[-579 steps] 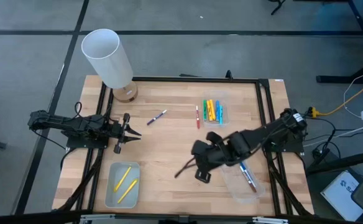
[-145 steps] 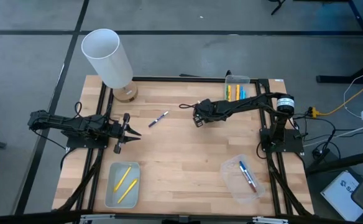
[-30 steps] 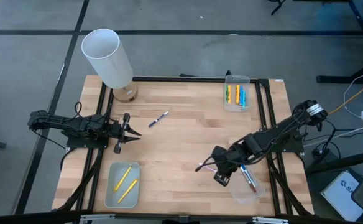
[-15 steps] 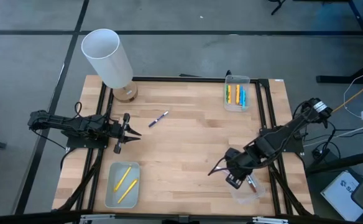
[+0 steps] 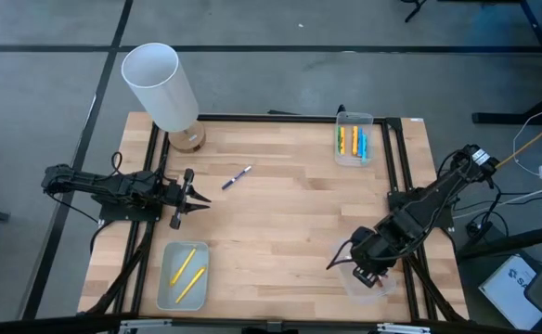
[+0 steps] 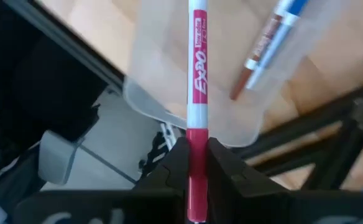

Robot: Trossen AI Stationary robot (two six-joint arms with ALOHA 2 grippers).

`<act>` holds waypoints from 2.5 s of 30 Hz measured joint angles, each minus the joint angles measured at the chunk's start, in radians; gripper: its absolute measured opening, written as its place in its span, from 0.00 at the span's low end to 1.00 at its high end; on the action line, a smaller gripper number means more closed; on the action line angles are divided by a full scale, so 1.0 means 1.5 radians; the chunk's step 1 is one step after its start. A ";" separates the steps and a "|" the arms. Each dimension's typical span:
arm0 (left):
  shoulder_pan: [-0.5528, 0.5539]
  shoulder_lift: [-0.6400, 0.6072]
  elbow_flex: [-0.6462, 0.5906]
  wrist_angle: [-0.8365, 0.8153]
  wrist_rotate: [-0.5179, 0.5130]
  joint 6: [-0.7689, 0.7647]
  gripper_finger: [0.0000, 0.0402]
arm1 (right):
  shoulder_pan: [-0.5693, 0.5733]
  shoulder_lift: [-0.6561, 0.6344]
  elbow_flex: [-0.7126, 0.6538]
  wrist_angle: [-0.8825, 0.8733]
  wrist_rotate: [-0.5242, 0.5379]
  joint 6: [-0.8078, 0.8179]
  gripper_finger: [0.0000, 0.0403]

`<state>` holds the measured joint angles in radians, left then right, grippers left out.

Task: Pick & Place Markers
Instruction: Put the pink marker pen into the bottom transparent bin, then put the dark blue marker pen into the bottom transparent bin

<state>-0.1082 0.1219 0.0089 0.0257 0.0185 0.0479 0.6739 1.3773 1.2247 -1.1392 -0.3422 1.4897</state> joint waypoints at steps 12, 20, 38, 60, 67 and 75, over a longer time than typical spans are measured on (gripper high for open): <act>0.000 0.000 0.000 0.000 0.000 0.000 0.17 | 0.000 0.000 -0.030 -0.046 0.023 0.054 0.09; 0.000 0.000 0.000 0.000 0.000 0.000 0.17 | 0.000 0.000 -0.097 0.020 0.029 0.073 0.09; 0.000 0.000 0.000 0.000 0.000 0.000 0.16 | 0.000 0.001 -0.225 0.190 0.036 0.104 0.09; 0.000 0.000 0.000 0.000 0.000 0.000 0.17 | 0.000 0.001 -0.287 0.267 0.033 0.140 0.17; 0.000 0.000 0.000 0.000 0.000 0.000 0.17 | 0.000 0.001 -0.287 0.279 0.033 0.140 0.08; 0.000 0.000 0.000 0.000 0.000 0.000 0.17 | 0.000 0.001 -0.287 0.321 -0.001 0.134 0.01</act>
<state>-0.1084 0.1219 0.0088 0.0257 0.0186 0.0479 0.6739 1.3785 0.7940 -0.6584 -0.3431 1.6913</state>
